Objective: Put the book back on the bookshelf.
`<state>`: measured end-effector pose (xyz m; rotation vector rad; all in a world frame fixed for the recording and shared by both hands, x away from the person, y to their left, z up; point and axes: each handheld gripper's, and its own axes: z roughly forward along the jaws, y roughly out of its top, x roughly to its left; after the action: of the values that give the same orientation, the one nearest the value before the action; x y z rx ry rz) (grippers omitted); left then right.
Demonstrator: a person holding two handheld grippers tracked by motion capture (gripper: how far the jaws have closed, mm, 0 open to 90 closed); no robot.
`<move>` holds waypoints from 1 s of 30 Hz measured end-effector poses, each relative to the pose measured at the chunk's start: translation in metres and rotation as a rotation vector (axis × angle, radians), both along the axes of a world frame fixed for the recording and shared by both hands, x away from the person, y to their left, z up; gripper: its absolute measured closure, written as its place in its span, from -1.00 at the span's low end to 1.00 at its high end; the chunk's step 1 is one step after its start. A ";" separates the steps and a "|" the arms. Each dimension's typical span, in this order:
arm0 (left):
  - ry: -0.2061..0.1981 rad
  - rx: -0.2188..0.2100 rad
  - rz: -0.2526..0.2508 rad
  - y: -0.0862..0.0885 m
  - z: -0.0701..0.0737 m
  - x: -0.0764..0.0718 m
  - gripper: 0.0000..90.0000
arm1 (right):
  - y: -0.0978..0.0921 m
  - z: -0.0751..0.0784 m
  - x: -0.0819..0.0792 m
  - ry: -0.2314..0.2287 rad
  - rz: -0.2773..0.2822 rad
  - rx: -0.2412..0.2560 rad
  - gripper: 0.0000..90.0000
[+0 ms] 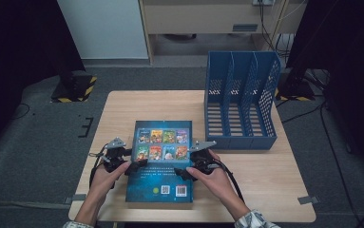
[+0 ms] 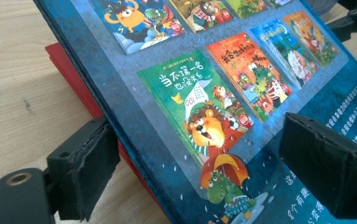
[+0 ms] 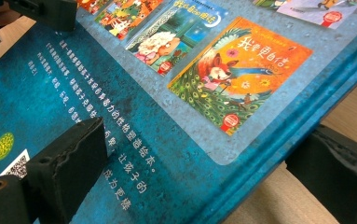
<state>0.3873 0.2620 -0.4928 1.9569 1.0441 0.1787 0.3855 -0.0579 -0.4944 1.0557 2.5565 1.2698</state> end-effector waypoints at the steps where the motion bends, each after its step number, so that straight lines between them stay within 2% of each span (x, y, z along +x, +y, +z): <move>1: 0.003 -0.002 0.003 0.000 0.000 0.000 -0.74 | 0.000 0.001 0.000 0.005 -0.001 0.001 -0.87; 6: -0.014 0.010 0.010 -0.002 0.005 0.003 -0.70 | -0.001 0.005 0.002 -0.001 -0.006 0.002 -0.86; 11: -0.032 0.020 0.042 -0.007 0.012 0.005 -0.65 | -0.001 0.010 0.005 -0.010 -0.006 -0.010 -0.82; 17: -0.045 0.031 0.034 -0.009 0.019 0.009 -0.58 | -0.003 0.013 0.010 -0.009 -0.013 0.001 -0.76; 22: -0.049 0.039 0.028 -0.010 0.024 0.012 -0.55 | -0.004 0.020 0.015 -0.013 -0.025 -0.008 -0.74; 30: -0.061 0.051 0.040 -0.006 0.033 0.018 -0.49 | 0.000 0.031 0.024 -0.055 -0.038 -0.019 -0.68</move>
<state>0.4049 0.2559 -0.4595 1.9643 1.0488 0.2884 0.4099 -0.0584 -0.4635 1.0459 2.4903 1.2457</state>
